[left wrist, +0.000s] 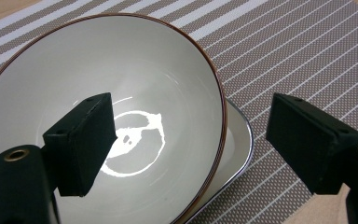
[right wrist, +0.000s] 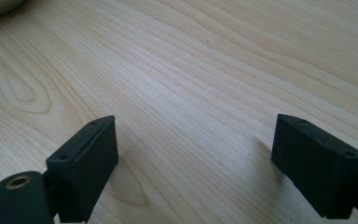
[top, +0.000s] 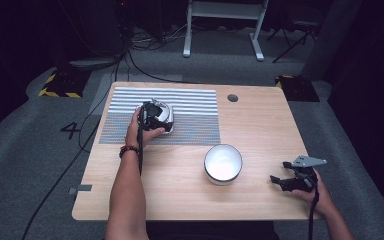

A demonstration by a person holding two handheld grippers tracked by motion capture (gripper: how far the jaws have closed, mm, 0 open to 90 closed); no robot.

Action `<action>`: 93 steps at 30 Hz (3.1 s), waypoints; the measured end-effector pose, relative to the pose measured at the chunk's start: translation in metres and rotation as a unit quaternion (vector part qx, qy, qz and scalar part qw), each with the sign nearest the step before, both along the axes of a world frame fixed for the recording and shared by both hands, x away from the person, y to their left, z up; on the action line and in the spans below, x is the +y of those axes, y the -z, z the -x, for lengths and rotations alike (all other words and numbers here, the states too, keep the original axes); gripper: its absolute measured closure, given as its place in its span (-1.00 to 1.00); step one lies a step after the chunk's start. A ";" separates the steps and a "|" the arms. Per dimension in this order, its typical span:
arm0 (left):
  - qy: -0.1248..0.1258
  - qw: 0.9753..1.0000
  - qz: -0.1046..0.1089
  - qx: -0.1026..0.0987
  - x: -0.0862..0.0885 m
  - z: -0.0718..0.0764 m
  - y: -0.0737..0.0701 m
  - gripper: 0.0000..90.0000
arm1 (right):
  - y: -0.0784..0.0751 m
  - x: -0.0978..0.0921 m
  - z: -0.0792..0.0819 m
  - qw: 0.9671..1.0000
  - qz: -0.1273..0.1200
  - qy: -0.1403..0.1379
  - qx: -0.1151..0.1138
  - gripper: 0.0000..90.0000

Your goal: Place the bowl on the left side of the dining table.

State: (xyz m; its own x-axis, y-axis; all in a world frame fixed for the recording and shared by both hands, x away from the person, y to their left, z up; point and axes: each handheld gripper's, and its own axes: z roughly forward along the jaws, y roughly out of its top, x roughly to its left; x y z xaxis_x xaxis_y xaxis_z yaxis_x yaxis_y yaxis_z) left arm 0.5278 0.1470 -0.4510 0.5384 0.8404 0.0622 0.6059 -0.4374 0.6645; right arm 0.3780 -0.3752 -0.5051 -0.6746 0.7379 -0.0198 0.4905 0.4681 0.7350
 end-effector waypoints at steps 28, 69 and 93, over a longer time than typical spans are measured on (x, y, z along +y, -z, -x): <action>0.054 0.996 -0.063 -0.019 -0.018 0.027 -0.022 -0.64 | 0.000 0.000 0.000 1.000 0.000 0.000 0.000 -0.67; 0.140 0.986 -0.086 -0.038 -0.041 0.082 -0.039 -0.64 | 0.000 0.000 0.000 1.000 0.000 0.001 0.001 -0.67; 0.175 0.976 -0.124 -0.037 -0.044 0.109 -0.031 -0.64 | 0.000 0.000 0.000 1.000 0.000 0.000 0.000 -0.67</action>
State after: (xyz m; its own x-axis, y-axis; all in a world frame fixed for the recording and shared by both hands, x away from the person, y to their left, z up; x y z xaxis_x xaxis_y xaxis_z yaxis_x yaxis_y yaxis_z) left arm 0.4186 0.1032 -0.4200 0.7765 0.5600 0.2889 0.3453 -0.7616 0.5484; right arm 0.3780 -0.3752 -0.5051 -0.6746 0.7379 -0.0199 0.4906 0.4684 0.7348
